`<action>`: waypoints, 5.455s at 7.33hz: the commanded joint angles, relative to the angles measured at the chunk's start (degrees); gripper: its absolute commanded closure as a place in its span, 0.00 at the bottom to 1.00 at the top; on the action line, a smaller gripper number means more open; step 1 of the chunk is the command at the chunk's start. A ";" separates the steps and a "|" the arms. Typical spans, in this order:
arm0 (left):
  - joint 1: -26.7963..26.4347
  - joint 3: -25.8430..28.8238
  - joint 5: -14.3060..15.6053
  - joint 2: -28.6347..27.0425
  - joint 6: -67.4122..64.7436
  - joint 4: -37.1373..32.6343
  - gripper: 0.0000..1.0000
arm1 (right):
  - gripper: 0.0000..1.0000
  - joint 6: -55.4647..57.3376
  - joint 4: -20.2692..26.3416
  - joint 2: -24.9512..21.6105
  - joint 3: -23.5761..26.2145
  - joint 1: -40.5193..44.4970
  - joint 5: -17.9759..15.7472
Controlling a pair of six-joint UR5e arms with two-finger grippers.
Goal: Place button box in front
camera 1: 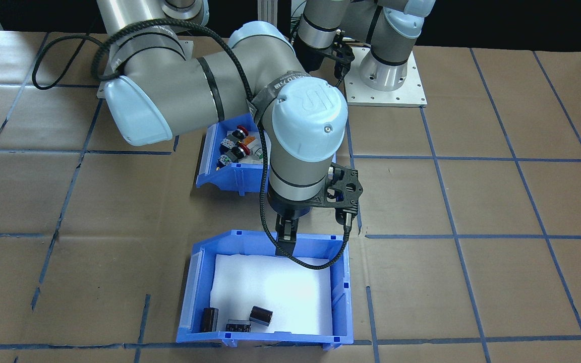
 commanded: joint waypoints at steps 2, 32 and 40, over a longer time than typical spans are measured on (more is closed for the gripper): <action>-0.20 -0.17 2.04 -5.69 -0.81 3.90 0.05 | 0.00 -2.62 -1.77 3.05 3.74 0.90 -0.53; 8.85 43.34 0.55 -46.48 -2.56 4.88 1.00 | 0.95 -41.03 -20.15 -40.19 55.09 -39.36 -1.14; 8.59 43.69 0.37 -46.66 -1.62 2.26 0.56 | 0.94 -40.85 -19.36 -40.54 55.35 -39.27 -1.50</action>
